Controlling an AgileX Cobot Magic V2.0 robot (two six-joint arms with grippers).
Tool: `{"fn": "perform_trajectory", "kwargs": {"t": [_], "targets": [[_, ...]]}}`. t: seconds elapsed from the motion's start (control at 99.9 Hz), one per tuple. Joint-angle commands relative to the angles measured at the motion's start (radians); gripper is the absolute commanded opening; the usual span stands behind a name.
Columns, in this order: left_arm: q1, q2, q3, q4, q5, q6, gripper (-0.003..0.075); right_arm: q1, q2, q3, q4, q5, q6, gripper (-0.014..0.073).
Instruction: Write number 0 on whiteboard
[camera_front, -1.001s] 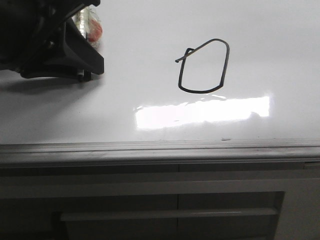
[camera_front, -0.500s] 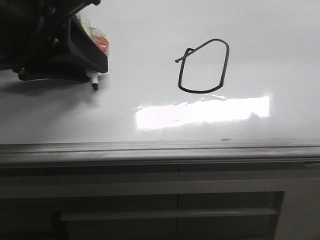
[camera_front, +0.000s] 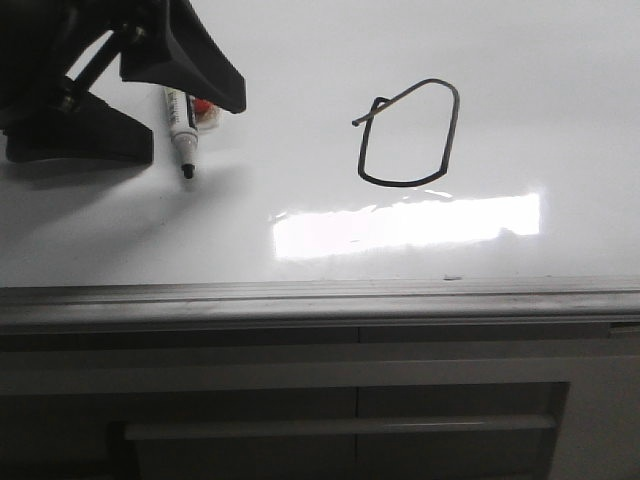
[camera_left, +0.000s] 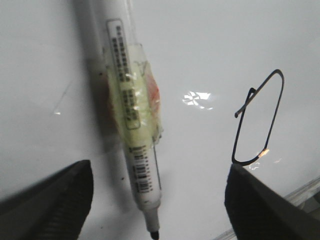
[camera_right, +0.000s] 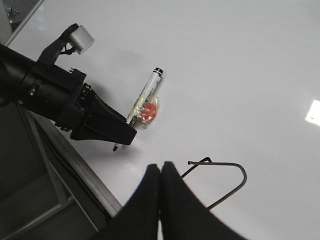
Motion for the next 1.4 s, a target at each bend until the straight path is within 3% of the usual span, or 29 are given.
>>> {"fn": "perform_trajectory", "kwargs": {"t": [0.0,0.25,0.34,0.43,0.571,0.711,1.391], "targets": [[0.013,-0.046,-0.009,0.029,-0.074,-0.002,0.0536,-0.006,-0.016,-0.024,0.008,-0.062,0.001,-0.0069],[0.013,-0.258,-0.009,0.144,-0.037,-0.002,0.0416,-0.006,-0.135,0.065,-0.027,-0.163,0.001,-0.0069],[0.013,-0.341,-0.009,0.256,0.002,-0.002,0.0355,-0.006,-0.187,0.135,-0.029,-0.210,0.001,-0.0069],[0.013,-0.420,-0.007,0.401,0.066,-0.002,0.0238,-0.006,-0.242,0.213,-0.029,-0.260,0.001,-0.0069],[0.013,-0.527,0.026,0.581,0.145,-0.002,-0.0017,-0.006,-0.329,0.356,-0.029,-0.397,0.001,-0.0069],[0.013,-0.606,0.086,0.613,0.144,-0.002,-0.0020,-0.006,-0.398,0.454,0.003,-0.505,0.001,-0.0069],[0.013,-0.631,0.143,0.613,0.164,-0.002,-0.0020,-0.006,-0.417,0.476,0.003,-0.490,0.001,-0.0069]]}}
